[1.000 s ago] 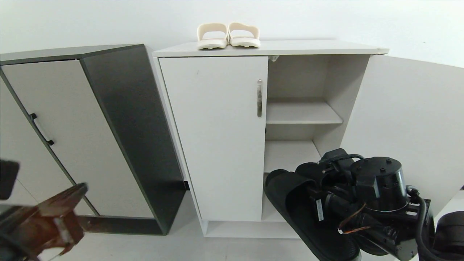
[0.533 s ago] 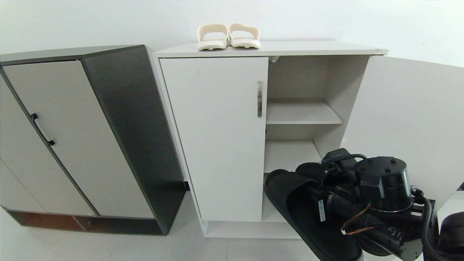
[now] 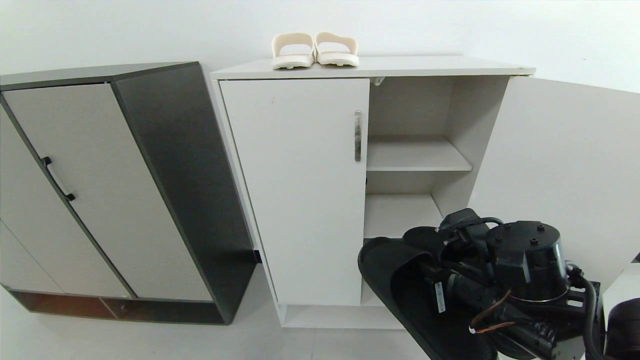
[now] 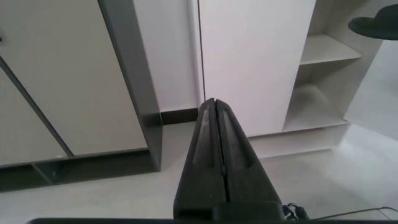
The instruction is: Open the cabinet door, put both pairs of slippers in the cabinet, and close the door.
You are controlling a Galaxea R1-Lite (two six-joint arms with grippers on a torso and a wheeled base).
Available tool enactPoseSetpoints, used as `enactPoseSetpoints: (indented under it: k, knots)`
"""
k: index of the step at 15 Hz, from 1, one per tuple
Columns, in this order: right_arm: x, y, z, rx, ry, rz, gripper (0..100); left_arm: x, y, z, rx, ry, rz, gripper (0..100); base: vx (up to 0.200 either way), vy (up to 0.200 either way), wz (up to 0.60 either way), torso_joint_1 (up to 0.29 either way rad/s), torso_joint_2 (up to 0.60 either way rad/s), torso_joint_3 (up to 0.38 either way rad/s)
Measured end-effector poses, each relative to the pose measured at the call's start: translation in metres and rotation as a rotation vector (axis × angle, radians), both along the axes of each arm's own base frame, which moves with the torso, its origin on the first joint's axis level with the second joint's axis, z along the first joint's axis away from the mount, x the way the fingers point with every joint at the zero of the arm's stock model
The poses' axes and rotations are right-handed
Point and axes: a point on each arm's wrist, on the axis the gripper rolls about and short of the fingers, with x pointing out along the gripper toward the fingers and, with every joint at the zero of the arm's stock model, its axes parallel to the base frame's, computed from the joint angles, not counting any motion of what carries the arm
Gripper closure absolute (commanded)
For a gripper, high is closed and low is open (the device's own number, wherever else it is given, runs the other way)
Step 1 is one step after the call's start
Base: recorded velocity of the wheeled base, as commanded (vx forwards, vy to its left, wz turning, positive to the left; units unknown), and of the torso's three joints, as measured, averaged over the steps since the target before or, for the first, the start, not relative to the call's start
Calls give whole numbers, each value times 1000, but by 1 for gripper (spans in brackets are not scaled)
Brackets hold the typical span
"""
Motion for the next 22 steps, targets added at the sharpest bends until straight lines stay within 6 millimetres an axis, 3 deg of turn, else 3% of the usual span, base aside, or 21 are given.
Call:
enactPoseSetpoints:
  k: [9,14,18,22]
  knots:
    - [-3,8,5,47,-44,27,100,0,0,0,-36,-2,18,100,0,0,0,0,0,0]
    - [-11,23,0,54,-31,32,100,0,0,0,-36,-2,19,100,0,-200,0,1,1,4]
    - [0,42,-8,74,-31,-65,100,0,0,0,-36,-1,18,100,0,-200,0,2,4,1]
    - [22,66,-22,64,-46,-174,100,0,0,0,-38,-1,19,100,0,0,0,0,0,0]
